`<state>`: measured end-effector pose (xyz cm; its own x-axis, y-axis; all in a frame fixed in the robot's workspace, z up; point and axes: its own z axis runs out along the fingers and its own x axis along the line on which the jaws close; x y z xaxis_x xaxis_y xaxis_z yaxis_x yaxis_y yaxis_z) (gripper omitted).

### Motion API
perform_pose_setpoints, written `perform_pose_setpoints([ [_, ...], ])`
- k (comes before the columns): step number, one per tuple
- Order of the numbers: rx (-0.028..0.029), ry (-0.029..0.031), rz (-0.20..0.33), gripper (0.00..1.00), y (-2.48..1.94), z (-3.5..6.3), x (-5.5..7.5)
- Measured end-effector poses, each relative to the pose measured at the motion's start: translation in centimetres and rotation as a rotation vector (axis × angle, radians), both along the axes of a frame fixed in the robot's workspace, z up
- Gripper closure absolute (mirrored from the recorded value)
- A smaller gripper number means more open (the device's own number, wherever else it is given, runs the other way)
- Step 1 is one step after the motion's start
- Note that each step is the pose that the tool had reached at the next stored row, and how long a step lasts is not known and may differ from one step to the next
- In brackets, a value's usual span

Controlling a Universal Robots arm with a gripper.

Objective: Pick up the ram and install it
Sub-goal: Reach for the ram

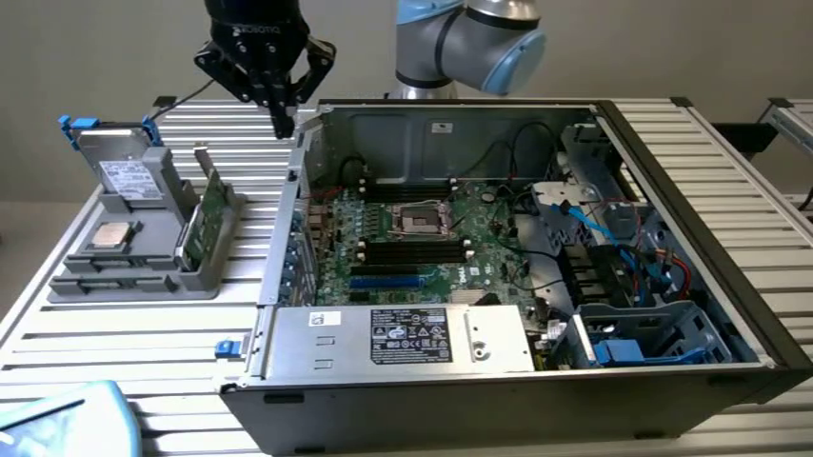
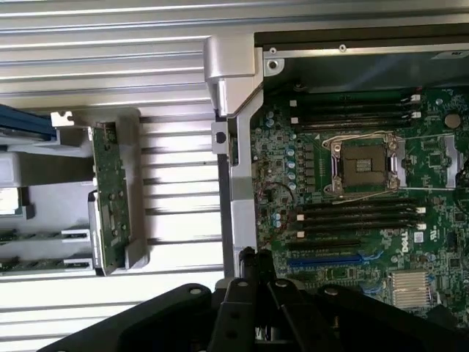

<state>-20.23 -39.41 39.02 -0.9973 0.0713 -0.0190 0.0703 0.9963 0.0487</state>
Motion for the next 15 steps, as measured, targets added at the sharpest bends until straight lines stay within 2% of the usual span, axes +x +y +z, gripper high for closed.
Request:
perform_pose_setpoints([
  [15,0.0001,0.0000,0.000,0.89,0.32,-0.39,-6.8],
])
